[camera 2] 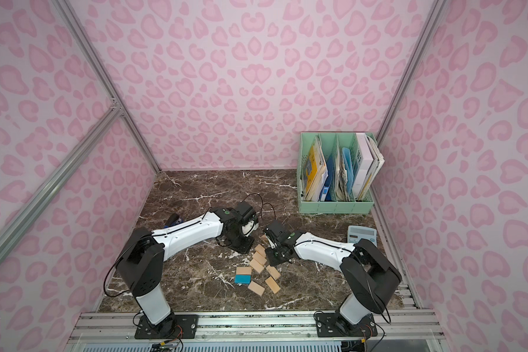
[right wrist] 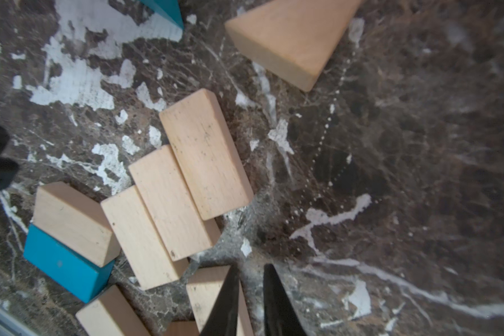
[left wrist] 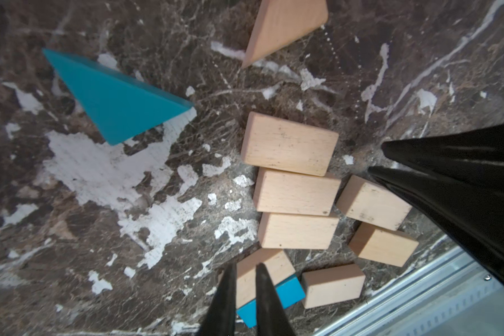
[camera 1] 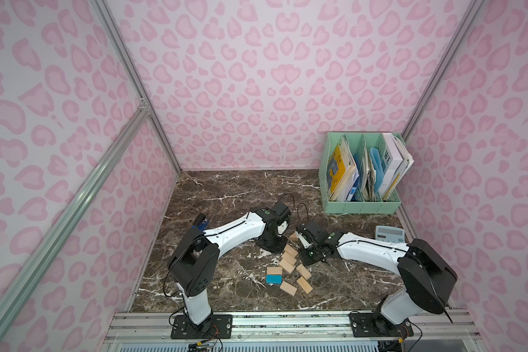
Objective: Assemble a carrot with building blocks
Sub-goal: Assemble the building block at the center of the board.
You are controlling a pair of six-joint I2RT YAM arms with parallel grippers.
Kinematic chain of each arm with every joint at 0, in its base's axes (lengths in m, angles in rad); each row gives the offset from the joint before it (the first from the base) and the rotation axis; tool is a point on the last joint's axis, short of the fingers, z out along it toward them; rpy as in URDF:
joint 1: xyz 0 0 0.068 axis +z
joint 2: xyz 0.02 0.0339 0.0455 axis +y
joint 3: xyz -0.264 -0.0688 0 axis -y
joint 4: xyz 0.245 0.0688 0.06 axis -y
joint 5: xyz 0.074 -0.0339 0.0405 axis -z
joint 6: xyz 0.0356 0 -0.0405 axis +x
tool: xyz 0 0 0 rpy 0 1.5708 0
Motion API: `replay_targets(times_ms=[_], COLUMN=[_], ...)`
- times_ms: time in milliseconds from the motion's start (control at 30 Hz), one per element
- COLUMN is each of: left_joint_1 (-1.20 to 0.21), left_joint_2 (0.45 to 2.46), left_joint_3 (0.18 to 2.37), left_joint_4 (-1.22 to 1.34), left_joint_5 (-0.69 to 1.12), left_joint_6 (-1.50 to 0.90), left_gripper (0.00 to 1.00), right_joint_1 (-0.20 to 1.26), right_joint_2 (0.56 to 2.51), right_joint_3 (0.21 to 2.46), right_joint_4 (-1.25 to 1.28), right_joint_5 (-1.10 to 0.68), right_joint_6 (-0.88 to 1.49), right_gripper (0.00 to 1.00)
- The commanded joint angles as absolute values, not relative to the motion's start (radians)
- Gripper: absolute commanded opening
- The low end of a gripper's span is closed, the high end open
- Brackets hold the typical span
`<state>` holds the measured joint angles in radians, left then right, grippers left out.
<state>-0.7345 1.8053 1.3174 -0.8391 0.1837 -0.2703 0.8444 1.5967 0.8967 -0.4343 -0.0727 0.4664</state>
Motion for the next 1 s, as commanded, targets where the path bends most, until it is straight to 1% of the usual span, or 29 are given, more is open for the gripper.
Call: replay_targets(times_ms=[0, 100, 167, 200, 300, 400, 600, 833, 967], left_joint_1=[-0.73, -0.721, -0.705, -0.695, -0.662, -0.642, -0.592, -0.555, -0.54], left_joint_2=[1.841, 1.861, 1.864, 1.862, 1.845, 1.818, 1.737, 1.637, 1.618], left_joint_3=[1.35, 1.359, 1.346, 1.334, 1.288, 1.258, 1.191, 1.145, 1.133], left_joint_4=[-0.848, -0.817, -0.777, -0.753, -0.692, -0.676, -0.641, -0.649, -0.663], left_joint_5=[0.214, 0.257, 0.305, 0.328, 0.38, 0.377, 0.369, 0.342, 0.336], left_joint_6=[-0.256, -0.27, -0.293, -0.309, -0.344, -0.35, -0.377, -0.38, -0.372], left_gripper=[0.12, 0.1, 0.11, 0.12, 0.28, 0.33, 0.35, 0.35, 0.35], right_joint_1=[0.844, 0.837, 0.821, 0.808, 0.782, 0.772, 0.762, 0.749, 0.741], right_joint_2=[1.61, 1.606, 1.596, 1.586, 1.555, 1.537, 1.571, 1.586, 1.6], right_joint_3=[0.908, 0.901, 0.881, 0.865, 0.821, 0.801, 0.795, 0.758, 0.762], right_joint_4=[-0.435, -0.381, -0.326, -0.293, -0.225, -0.204, -0.159, -0.115, -0.1], right_joint_5=[-0.078, -0.13, -0.187, -0.221, -0.279, -0.286, -0.342, -0.351, -0.347], right_joint_6=[0.453, 0.46, 0.479, 0.493, 0.535, 0.546, 0.56, 0.584, 0.584], right_gripper=[0.18, 0.17, 0.22, 0.26, 0.35, 0.4, 0.38, 0.37, 0.36])
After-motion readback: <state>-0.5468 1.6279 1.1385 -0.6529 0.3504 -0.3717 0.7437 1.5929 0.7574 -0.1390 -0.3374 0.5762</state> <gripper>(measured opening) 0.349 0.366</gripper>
